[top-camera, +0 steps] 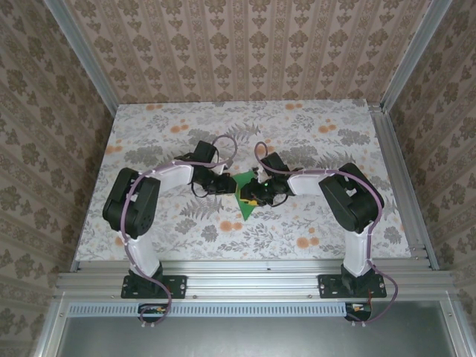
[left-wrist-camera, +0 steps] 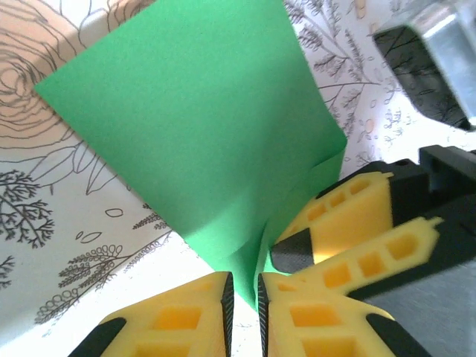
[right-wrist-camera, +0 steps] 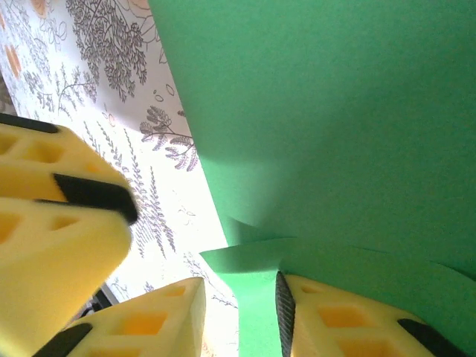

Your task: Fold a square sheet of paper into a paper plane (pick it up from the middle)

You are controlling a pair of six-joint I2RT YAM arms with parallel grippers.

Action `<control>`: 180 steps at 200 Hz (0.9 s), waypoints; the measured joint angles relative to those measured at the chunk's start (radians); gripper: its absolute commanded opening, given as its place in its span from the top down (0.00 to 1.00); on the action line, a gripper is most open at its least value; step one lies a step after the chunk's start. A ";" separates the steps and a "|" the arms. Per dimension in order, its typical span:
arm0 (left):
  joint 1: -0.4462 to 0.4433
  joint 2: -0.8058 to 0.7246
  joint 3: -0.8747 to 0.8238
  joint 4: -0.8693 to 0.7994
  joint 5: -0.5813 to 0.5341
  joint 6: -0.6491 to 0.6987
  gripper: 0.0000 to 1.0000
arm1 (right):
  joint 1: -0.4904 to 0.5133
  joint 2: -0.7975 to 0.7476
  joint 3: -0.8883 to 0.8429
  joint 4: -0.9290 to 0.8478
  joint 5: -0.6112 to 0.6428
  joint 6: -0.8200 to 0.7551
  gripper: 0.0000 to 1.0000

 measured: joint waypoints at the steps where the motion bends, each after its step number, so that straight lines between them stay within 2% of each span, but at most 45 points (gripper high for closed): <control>1: 0.000 -0.002 0.000 0.000 0.000 0.000 0.81 | 0.000 0.000 0.000 0.000 0.000 -0.001 0.70; 45: 0.000 -0.012 -0.017 0.007 0.008 -0.008 0.82 | 0.000 0.006 -0.009 0.002 0.008 -0.002 0.86; 74: -0.008 -0.012 -0.022 0.010 0.026 -0.015 0.82 | 0.000 0.009 -0.012 -0.001 0.011 -0.009 0.92; 140: -0.046 0.009 -0.022 0.041 0.060 -0.031 0.83 | 0.000 0.010 -0.014 0.002 0.011 -0.009 1.00; 180: -0.048 0.051 -0.022 0.049 0.060 -0.035 0.83 | 0.000 0.010 -0.016 0.005 0.010 -0.009 1.00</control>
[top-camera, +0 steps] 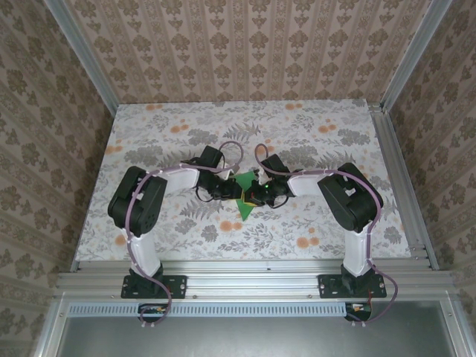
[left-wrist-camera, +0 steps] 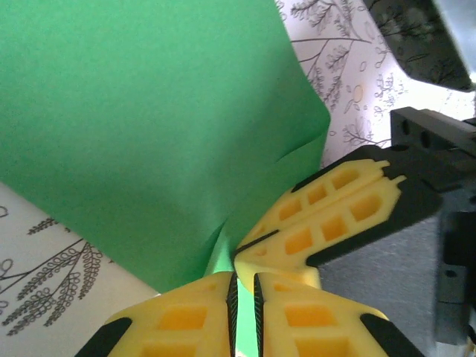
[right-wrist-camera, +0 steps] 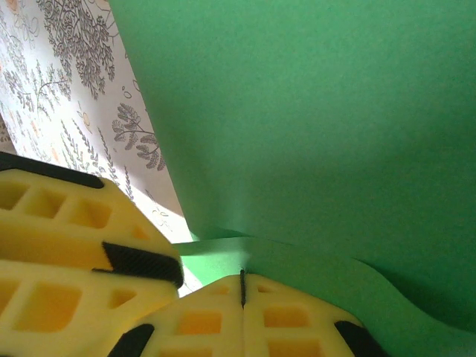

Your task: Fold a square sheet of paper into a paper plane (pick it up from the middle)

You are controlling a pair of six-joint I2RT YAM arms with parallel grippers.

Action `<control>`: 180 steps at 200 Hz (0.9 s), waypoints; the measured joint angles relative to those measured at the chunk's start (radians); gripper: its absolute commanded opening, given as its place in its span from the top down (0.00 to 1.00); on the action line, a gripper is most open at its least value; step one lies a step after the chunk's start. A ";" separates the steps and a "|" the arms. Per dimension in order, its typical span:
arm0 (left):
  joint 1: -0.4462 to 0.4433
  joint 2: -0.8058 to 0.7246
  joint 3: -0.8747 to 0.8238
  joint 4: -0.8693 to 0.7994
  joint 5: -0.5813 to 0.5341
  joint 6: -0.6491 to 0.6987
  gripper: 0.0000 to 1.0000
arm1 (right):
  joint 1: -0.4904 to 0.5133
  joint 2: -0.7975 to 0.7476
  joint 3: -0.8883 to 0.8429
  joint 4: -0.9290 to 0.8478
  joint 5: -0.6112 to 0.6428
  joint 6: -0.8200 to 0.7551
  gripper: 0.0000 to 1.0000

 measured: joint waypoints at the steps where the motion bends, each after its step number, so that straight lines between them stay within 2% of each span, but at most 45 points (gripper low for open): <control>1: 0.000 0.000 0.000 0.000 0.000 0.000 0.83 | 0.000 0.000 0.000 0.000 0.000 0.000 1.00; 155: -0.007 0.042 0.015 -0.026 -0.052 0.038 0.85 | -0.001 0.000 -0.002 0.006 -0.006 0.000 1.00; 180: -0.017 0.047 0.032 -0.053 -0.078 0.064 0.85 | -0.001 0.000 -0.003 0.008 -0.006 0.001 0.95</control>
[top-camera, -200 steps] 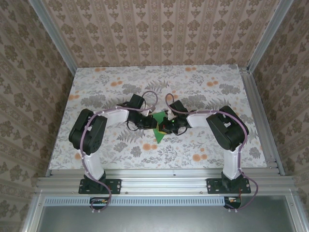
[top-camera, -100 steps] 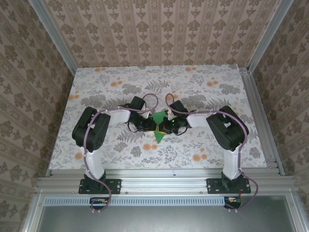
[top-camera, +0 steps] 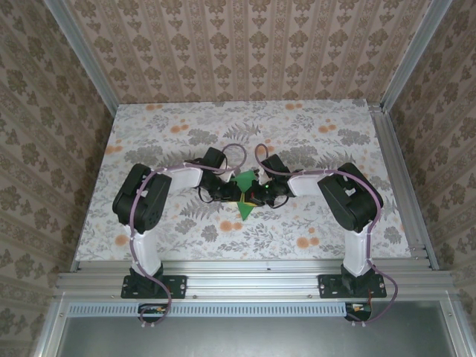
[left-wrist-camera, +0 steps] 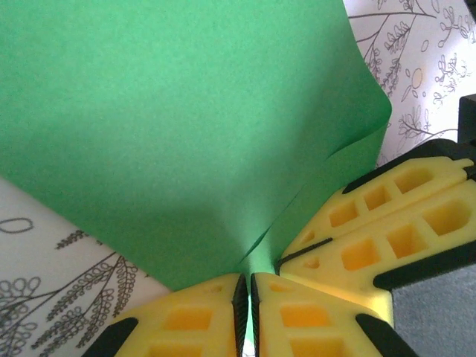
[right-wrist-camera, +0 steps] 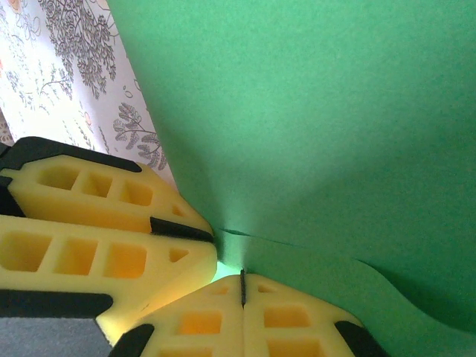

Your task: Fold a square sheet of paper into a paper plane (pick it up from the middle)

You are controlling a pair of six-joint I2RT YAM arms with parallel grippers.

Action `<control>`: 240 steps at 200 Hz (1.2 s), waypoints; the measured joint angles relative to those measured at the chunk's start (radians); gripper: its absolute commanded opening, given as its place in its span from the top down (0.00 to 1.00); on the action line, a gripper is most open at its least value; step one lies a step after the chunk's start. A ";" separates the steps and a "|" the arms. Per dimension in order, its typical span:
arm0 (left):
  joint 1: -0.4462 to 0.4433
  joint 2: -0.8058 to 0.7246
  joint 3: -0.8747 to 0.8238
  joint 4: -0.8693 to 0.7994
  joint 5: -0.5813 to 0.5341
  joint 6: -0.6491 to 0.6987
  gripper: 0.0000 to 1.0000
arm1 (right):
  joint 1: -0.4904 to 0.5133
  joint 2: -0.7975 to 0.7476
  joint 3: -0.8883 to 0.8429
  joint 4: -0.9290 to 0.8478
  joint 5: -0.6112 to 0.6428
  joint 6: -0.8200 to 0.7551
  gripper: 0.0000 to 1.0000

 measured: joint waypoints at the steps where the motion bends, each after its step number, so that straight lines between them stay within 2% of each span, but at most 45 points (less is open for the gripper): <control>1: 0.000 0.000 0.001 -0.001 -0.002 0.002 0.85 | 0.000 0.000 0.000 0.000 0.000 0.000 0.94; 139: -0.027 0.016 0.047 -0.066 -0.072 0.043 0.86 | 0.002 -0.050 -0.063 0.009 0.020 0.002 0.95; 240: -0.052 0.029 0.082 -0.098 -0.116 0.067 0.86 | 0.014 -0.142 -0.140 -0.006 0.053 0.013 0.96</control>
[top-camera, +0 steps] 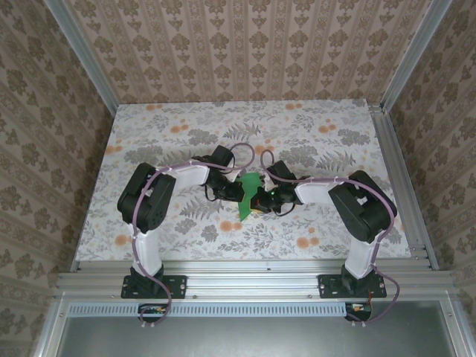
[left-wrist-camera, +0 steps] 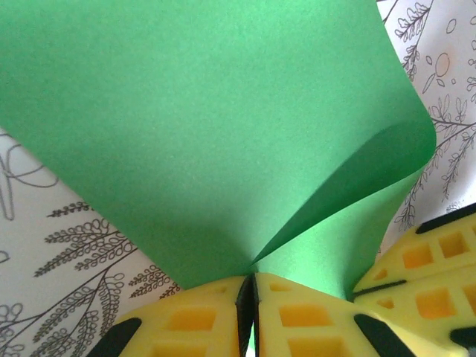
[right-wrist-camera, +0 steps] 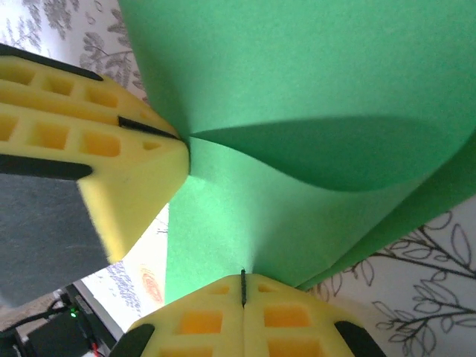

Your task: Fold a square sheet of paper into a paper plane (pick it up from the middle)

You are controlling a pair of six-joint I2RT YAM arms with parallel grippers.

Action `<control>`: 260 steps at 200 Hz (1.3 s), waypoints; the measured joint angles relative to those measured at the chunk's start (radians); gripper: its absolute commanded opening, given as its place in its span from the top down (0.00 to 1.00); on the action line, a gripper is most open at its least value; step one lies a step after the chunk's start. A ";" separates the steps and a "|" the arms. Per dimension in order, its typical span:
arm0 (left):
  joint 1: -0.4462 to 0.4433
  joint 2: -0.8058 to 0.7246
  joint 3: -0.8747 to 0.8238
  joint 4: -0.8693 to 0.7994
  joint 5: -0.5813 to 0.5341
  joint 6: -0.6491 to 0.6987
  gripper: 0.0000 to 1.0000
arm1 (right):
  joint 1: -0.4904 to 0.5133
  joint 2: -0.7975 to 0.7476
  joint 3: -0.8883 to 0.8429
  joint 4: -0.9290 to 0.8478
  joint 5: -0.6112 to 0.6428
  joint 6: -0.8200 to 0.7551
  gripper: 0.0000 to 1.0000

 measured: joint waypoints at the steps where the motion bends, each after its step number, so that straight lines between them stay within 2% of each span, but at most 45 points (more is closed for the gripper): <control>1: 0.000 0.000 0.000 0.000 0.000 0.000 0.86 | 0.000 -0.001 -0.001 0.003 0.000 0.002 0.96; 67: -0.001 0.000 0.000 -0.001 -0.003 0.003 0.86 | 0.043 0.023 0.011 0.117 -0.005 0.094 0.96; 179: -0.001 0.000 0.002 -0.003 -0.003 0.003 0.87 | 0.068 0.039 0.006 0.043 0.002 0.017 0.95; 260: -0.002 0.002 0.003 -0.005 -0.003 0.010 0.87 | 0.100 -0.018 -0.056 0.043 0.004 0.067 0.95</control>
